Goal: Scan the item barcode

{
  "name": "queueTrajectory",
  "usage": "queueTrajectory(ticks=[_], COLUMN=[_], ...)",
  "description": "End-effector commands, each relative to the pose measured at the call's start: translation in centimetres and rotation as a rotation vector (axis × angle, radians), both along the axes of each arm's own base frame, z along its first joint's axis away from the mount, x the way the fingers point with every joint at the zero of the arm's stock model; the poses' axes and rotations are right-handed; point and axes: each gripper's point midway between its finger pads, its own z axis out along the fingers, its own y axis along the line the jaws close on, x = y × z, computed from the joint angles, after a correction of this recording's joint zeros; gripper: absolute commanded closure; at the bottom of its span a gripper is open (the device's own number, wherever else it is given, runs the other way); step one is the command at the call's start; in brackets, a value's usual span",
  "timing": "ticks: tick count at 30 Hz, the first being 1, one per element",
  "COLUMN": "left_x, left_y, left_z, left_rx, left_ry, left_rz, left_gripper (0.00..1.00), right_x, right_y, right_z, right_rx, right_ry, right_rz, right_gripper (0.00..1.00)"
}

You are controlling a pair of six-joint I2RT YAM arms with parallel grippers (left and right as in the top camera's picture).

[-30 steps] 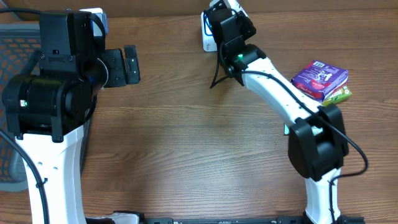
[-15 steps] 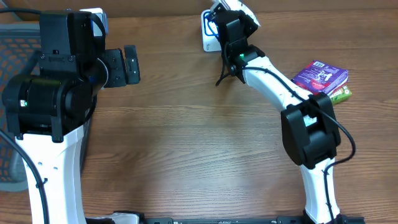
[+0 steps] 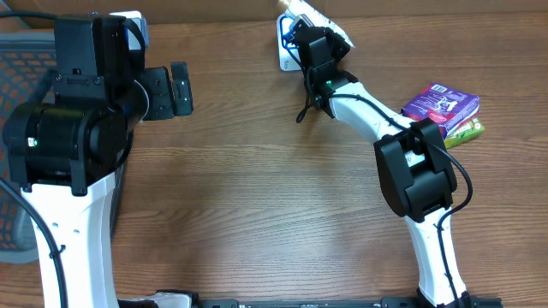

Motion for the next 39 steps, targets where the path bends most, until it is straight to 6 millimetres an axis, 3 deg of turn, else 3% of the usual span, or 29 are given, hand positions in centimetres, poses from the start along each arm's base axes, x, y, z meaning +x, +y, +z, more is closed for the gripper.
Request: queueTrajectory(ticks=[1, 8, 12, 16, 19, 22, 26, 32, 39], left_x=[0.2, 0.2, 0.2, 0.2, 0.2, 0.2, 0.2, 0.2, 0.2], left_y=[0.4, 0.4, 0.4, 0.4, 0.4, 0.4, 0.4, 0.4, 0.4], left_z=[0.1, 0.1, 0.1, 0.1, 0.1, 0.1, 0.1, 0.1, 0.1], left_rx=[0.017, 0.017, 0.017, 0.016, 0.017, 0.017, 0.016, 0.016, 0.017], left_ry=[-0.003, -0.003, -0.003, -0.003, -0.003, -0.003, -0.003, -0.003, -0.003], left_rz=[0.006, 0.006, 0.006, 0.006, 0.006, 0.006, 0.006, 0.006, 0.006], left_gripper=[0.0, 0.0, 0.0, 0.0, 0.0, 0.01, 0.0, 0.0, 0.01], right_x=[0.1, -3.4, -6.2, -10.6, -15.5, -20.2, -24.7, -27.7, -29.8], right_y=[-0.4, 3.2, 3.3, 3.7, 2.6, -0.7, -7.0, -17.5, -23.7], right_z=[4.4, 11.3, 15.5, 18.5, 20.3, 21.1, 20.2, 16.3, 9.8], right_rx=[0.047, 0.291, 0.453, 0.722, 0.982, 1.124, 1.262, 1.26, 1.351], right_ry=[-0.099, -0.088, -0.065, 0.05, 0.177, 0.26, 0.289, 0.188, 0.138], right_rz=[-0.06, 0.045, 0.057, 0.062, -0.045, -0.239, -0.602, -1.122, -1.523], right_gripper=[0.96, 0.96, 0.96, 0.96, 0.96, 0.96, 0.96, 0.96, 0.96])
